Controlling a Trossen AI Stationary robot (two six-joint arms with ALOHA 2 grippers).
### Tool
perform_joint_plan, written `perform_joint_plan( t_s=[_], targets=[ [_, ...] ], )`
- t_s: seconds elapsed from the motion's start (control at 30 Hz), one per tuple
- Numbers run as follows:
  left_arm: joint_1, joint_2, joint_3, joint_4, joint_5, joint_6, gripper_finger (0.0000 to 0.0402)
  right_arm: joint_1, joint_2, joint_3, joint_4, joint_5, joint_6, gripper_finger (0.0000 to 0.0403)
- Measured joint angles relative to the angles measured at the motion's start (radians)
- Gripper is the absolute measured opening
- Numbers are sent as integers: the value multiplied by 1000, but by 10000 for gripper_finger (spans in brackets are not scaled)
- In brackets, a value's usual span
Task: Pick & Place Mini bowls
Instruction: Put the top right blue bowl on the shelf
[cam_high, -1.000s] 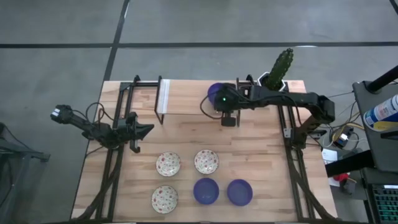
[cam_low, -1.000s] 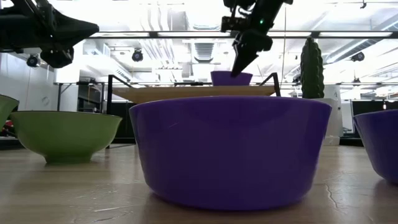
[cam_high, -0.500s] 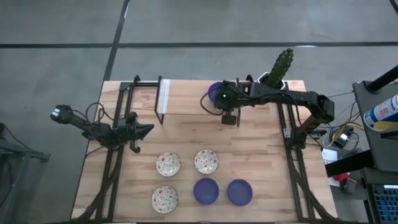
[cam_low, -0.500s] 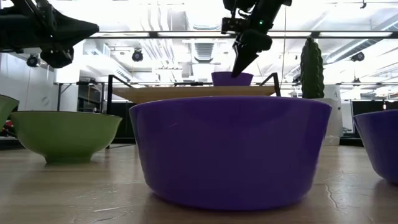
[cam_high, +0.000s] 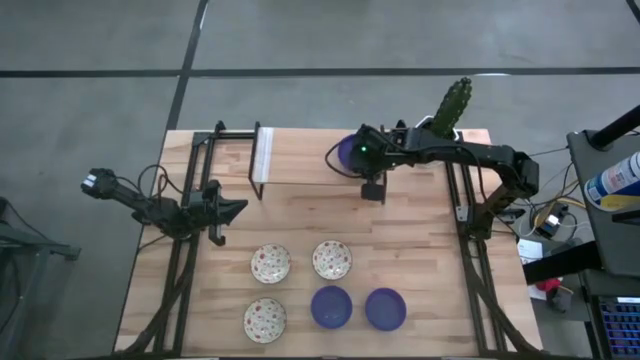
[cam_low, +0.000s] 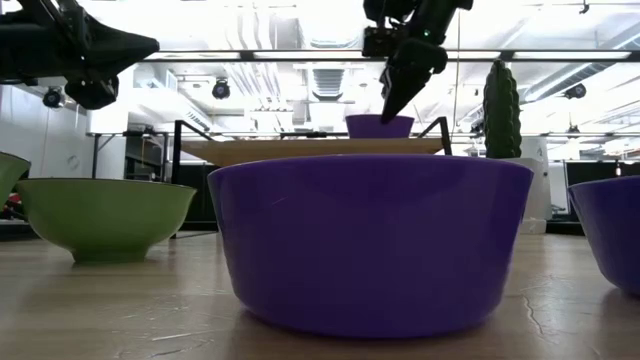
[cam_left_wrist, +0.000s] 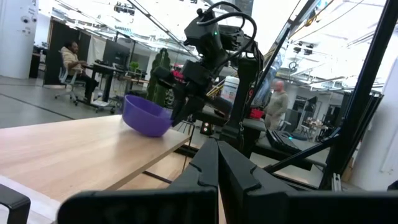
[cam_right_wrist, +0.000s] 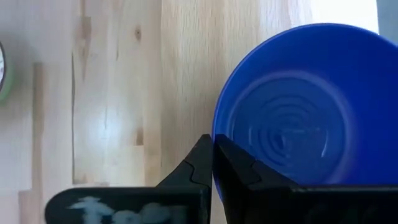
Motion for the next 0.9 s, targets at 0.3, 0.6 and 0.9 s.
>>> perform_joint_plan(
  t_s=[0.3, 0.6, 0.9],
  targets=[
    [0, 0, 0, 0, 0, 0, 0, -5, -8, 45, -21, -23, 4, 8],
    [0, 0, 0, 0, 0, 0, 0, -6, -5, 45, -24, -17, 19, 8],
    [0, 0, 0, 0, 0, 0, 0, -5, 33, 45, -60, 45, 23, 47]
  ],
)
